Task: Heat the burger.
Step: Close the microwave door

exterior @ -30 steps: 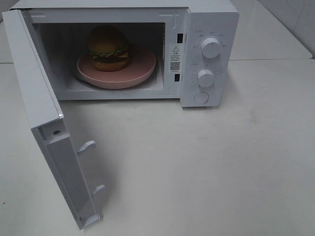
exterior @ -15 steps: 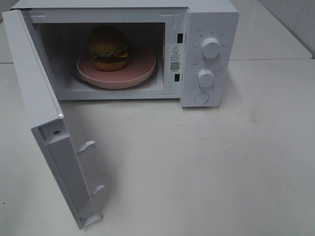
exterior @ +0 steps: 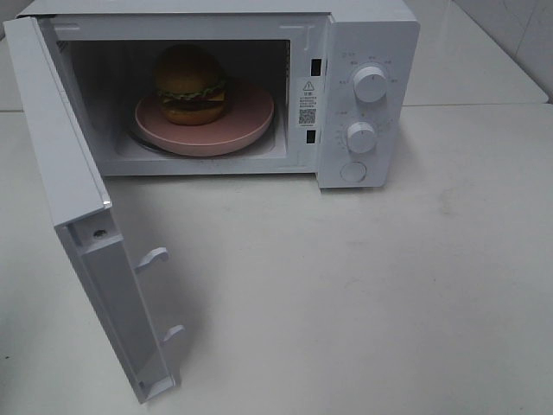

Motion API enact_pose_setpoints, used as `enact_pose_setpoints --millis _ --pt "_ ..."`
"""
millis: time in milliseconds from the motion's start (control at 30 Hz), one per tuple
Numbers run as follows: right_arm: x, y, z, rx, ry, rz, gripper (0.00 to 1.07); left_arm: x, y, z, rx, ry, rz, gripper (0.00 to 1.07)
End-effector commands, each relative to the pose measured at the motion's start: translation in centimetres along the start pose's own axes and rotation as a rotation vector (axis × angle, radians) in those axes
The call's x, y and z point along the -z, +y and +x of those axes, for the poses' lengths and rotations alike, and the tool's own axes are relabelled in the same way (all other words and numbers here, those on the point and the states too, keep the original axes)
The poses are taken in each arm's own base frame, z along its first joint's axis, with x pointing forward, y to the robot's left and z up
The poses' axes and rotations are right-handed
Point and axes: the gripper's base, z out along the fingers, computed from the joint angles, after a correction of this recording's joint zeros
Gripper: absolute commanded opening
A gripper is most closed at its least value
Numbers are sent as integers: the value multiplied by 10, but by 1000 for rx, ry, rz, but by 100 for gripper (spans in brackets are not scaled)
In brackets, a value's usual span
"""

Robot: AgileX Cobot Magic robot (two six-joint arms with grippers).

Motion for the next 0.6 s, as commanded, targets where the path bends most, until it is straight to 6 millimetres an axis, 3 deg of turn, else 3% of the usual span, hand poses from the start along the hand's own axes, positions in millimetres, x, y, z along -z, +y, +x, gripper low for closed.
enact_pose_setpoints --millis 33,233,600 --pt "4 0 2 1 -35 3 76 -14 2 -1 -14 -50 -14 0" --pt "4 0 2 0 -35 3 76 -40 5 -2 -69 -118 -37 0" --pt "4 0 2 0 -35 3 76 -86 13 17 -82 -282 -96 0"
